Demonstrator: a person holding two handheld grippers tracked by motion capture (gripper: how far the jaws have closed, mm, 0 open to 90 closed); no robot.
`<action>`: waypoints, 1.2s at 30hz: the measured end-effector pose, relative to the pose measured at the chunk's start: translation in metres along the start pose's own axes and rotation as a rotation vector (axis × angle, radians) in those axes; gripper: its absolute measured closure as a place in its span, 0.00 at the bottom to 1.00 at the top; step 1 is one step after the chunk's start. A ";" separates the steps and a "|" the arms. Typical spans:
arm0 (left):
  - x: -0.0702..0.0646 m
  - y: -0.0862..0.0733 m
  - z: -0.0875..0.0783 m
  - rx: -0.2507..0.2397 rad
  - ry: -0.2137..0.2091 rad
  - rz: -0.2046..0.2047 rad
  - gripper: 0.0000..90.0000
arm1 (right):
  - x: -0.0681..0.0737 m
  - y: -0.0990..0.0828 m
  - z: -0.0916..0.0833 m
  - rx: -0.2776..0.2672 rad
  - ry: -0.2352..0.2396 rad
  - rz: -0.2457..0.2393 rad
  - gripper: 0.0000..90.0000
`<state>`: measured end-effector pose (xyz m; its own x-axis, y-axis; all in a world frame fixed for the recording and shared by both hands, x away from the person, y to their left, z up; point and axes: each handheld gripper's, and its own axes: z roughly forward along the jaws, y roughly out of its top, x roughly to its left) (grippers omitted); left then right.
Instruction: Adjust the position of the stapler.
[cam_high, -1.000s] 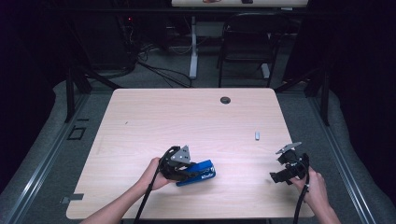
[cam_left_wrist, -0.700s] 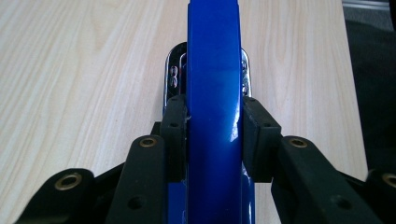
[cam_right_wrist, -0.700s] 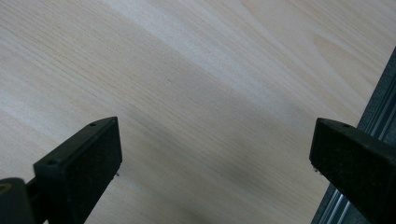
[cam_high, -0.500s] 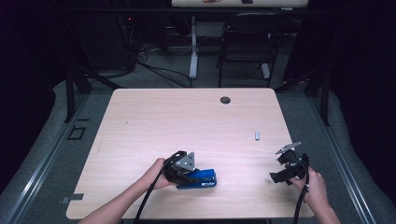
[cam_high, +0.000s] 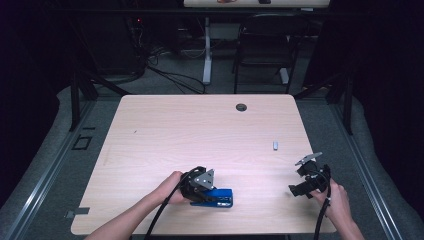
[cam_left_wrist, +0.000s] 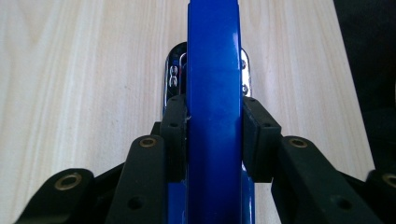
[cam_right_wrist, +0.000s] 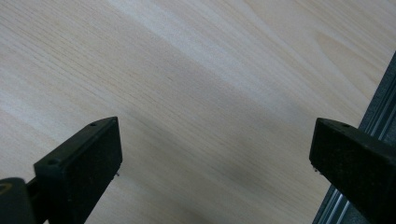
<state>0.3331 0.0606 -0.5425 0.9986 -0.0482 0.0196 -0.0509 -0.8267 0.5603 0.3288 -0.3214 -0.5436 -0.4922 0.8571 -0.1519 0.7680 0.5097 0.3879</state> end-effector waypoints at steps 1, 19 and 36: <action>0.000 0.000 0.000 0.000 0.000 0.000 0.74 | 0.000 0.000 0.000 0.000 0.000 0.000 0.02; 0.007 -0.005 -0.014 -0.120 0.075 -0.172 0.29 | 0.004 0.001 -0.005 -0.031 0.010 -0.008 0.06; 0.005 -0.007 -0.031 -0.181 0.131 -0.310 0.00 | 0.031 0.015 -0.033 -0.202 0.061 -0.049 0.15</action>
<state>0.3393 0.0835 -0.5205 0.9598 0.2707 -0.0749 0.2453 -0.6781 0.6929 0.3116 -0.2891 -0.5123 -0.5558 0.8223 -0.1223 0.6476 0.5205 0.5565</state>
